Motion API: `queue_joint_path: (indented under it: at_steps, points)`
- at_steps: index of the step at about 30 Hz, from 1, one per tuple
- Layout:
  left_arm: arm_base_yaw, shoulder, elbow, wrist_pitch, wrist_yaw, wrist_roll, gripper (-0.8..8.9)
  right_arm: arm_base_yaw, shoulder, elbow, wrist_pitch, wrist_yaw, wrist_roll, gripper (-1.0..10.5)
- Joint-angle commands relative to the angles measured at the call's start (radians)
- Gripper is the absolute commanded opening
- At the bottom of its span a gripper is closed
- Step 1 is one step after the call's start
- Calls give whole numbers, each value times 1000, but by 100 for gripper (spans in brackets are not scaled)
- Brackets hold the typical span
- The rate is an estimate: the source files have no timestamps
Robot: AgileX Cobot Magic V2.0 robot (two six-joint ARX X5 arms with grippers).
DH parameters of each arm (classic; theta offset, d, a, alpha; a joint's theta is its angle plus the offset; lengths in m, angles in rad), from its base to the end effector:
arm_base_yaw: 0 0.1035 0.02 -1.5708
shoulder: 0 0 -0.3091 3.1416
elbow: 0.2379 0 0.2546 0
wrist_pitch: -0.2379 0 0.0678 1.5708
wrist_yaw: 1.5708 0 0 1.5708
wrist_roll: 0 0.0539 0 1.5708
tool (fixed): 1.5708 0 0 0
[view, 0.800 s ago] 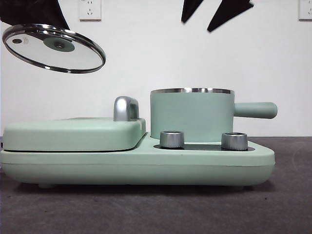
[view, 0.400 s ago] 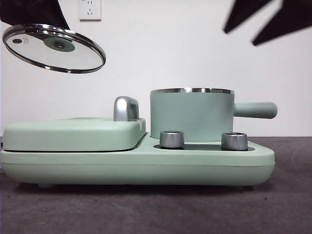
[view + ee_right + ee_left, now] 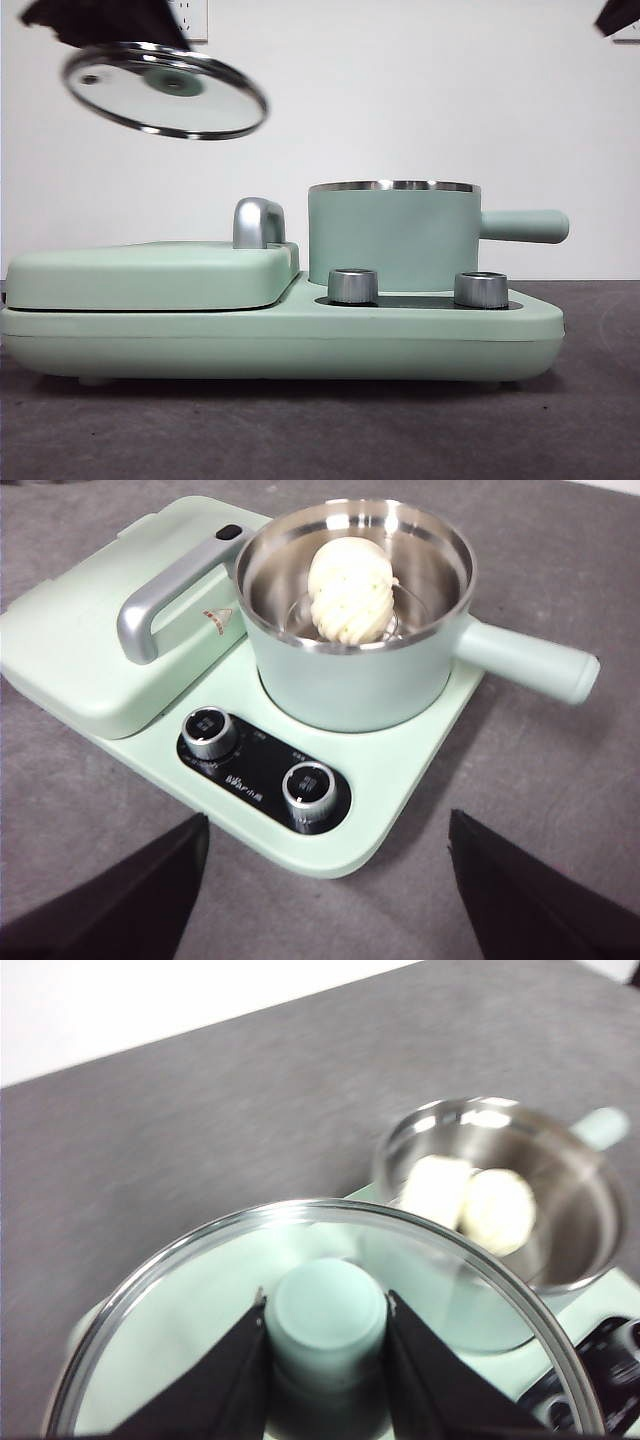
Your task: Put the buns in a small steamer
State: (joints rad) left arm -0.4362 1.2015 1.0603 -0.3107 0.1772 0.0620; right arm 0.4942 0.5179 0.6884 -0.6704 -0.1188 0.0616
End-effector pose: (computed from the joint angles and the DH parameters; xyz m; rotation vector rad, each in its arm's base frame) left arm 0.2412 -0.1229 0.3636 0.1183 0.4364 -0.6169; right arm 0.0776 0.0491 0.2995 -0.0363 0.5168 0.5842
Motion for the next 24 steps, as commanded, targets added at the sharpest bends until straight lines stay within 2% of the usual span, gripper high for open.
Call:
queue_joint_path:
  at_steps: [1, 4, 8, 18, 24]
  points:
    - [-53, 52, 17, 105, 3, -9, 14, 7, -18, 5, 3, 2, 69, 379]
    - [-100, 105, 18, 224, 3, -31, 14, 7, -32, 5, 15, -13, 115, 379]
    - [-151, 179, 36, 353, 3, -30, 14, 7, -32, 5, 27, -15, 134, 379]
    - [-217, 390, 198, 393, 2, -15, 14, 7, -30, 5, 42, -12, 133, 379]
    - [-245, 481, 237, 436, 2, 9, 14, 7, -30, 5, 42, -12, 133, 379]
